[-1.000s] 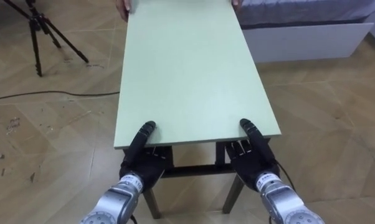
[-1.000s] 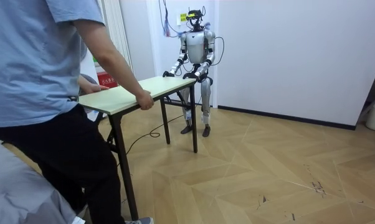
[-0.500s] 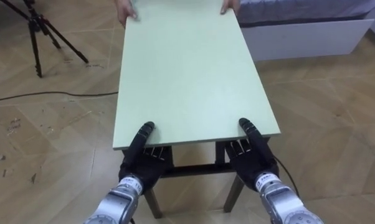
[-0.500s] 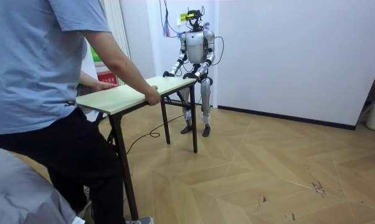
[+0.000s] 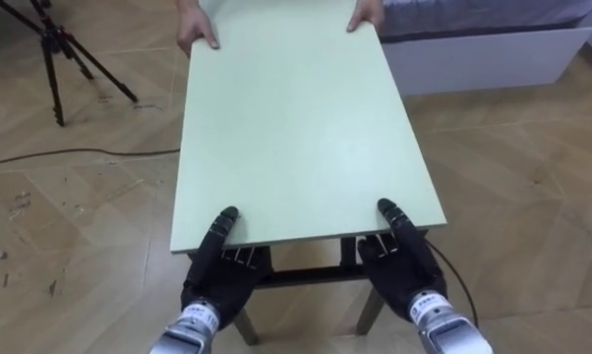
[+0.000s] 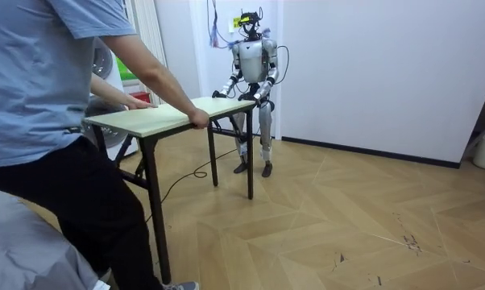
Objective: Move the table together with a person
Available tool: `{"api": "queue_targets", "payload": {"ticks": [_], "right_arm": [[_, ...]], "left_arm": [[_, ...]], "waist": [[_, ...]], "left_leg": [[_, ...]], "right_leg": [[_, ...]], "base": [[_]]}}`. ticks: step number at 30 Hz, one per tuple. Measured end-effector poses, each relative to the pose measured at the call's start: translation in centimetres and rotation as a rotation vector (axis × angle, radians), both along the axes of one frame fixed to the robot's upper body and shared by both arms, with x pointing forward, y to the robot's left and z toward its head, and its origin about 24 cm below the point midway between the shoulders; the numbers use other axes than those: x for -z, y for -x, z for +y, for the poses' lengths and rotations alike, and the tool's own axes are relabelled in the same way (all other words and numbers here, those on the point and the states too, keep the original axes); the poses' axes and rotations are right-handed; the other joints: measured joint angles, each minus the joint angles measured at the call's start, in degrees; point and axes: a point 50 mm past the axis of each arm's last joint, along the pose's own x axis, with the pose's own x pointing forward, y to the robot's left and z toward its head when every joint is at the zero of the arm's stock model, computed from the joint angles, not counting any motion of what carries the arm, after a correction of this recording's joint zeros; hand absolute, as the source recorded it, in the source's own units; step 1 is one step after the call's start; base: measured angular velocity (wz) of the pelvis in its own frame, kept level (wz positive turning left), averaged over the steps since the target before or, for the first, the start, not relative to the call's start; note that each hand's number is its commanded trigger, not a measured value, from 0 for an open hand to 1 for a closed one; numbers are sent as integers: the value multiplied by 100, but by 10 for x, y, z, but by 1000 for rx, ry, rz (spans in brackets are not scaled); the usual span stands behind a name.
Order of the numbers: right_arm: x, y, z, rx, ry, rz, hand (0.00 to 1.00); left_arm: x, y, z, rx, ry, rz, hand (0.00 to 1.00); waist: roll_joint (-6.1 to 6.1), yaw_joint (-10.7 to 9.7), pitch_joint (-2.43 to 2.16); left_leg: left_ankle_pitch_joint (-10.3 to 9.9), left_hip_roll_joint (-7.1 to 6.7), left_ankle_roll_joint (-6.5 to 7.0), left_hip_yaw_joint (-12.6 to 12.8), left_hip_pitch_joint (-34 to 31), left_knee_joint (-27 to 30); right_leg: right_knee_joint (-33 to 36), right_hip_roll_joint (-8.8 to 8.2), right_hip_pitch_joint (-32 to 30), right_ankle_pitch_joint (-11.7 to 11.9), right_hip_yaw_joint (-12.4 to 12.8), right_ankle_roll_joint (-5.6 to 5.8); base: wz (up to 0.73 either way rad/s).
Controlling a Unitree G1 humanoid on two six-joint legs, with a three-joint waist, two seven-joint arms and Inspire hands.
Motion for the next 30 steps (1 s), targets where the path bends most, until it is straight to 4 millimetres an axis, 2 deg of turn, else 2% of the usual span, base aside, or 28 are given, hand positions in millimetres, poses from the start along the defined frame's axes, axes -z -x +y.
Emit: {"api": "queue_targets", "payload": {"ticks": [4, 8, 12, 15, 16, 17, 18, 19, 20, 21, 22, 23, 25, 28, 30], "right_arm": [[-2, 6, 2, -7, -23, -34, 100], [-10, 18, 3, -12, -57, -116, 100], [-5, 30, -2, 8, -54, -101, 100], [-4, 33, -3, 9, -51, -98, 100], [-4, 34, -5, 10, -42, -95, 100], [-4, 34, -2, 5, -43, -99, 100], [-5, 33, 1, -2, -46, -106, 100], [-9, 31, 5, -11, -50, -123, 100], [-10, 31, 5, -11, -43, -132, 100], [-10, 32, 5, -11, -42, -132, 100], [-10, 32, 5, 4, -47, -136, 100], [-10, 33, 2, 29, -54, -137, 100], [-10, 34, 1, 29, -55, -137, 100], [-9, 37, 2, 17, -51, -141, 100], [-8, 39, 2, 18, -49, -143, 100]], "left_arm": [[-3, 1, 2, -4, -16, -26, 100], [-11, 10, 2, -8, -3, -76, 100], [-9, 18, -2, 14, -17, -64, 100], [-7, 23, -3, 23, -17, -70, 100], [-7, 24, -4, 24, -14, -70, 100], [-9, 26, -1, 17, -20, -74, 100], [-11, 27, 1, 7, -23, -82, 100], [-14, 29, 4, -6, -28, -97, 100], [-13, 29, 2, -5, -20, -94, 100], [-13, 29, 1, -2, -18, -92, 100], [-15, 27, -1, 8, -18, -101, 100], [-17, 23, -3, 21, -28, -113, 100], [-18, 23, -1, 23, -38, -121, 100], [-16, 27, 0, 19, -42, -122, 100], [-16, 28, -1, 15, -52, -128, 100]], "waist": [[-2, 116, -5], [-43, 117, -36], [-54, 133, -48], [-50, 158, -46], [-38, 156, -37], [-60, 164, -30], [-123, 197, -53], [-199, 251, -31], [-110, 202, 5], [-107, 130, 7], [-112, 9, 9], [-156, -84, 0], [-172, -4, -7], [-82, 113, -11], [-63, 134, -11]], "left_leg": [[1, 1, -1, 4, 89, -72], [1, 9, -1, 3, 89, -71], [1, 3, -1, -2, 88, -71], [1, 20, -2, -47, 122, -80], [4, 31, -1, -221, 203, -138], [2, 45, -4, -579, 250, -193], [-1, 34, -8, -661, 227, -179], [-56, -13, -93, -627, 169, -121], [-122, 61, -224, -474, 114, 14], [-136, 76, -302, -387, 40, 72], [-105, 146, -356, -154, -102, -78], [17, 190, -208, 93, -202, -195], [61, 185, -190, 314, -221, -165], [60, 144, -190, 298, -226, -157], [60, 117, -190, 302, -238, -160]], "right_leg": [[6, 14, 23, 0, -38, 0], [6, 16, 51, 0, -45, 0], [-4, 3, 71, 0, -64, 1], [216, -24, -17, -5, -220, -4], [583, -29, -193, -61, -235, -32], [648, 90, -440, -298, -150, -120], [350, 200, -495, -266, -82, -204], [-56, 280, -504, 143, -82, -278], [-77, 238, -397, 204, -183, -319], [-95, 206, -361, 204, -150, -318], [-105, 178, -363, 203, 55, -293], [-100, 135, -405, 164, 168, -180], [-111, 148, -455, 161, 93, -159], [-123, 143, -446, 161, -66, -159], [-120, 143, -456, 159, -85, -158]], "base": [[-11], [0], [4], [1], [-10], [-23], [-30], [0], [28], [70], [88], [77], [2], [-13], [6]]}}
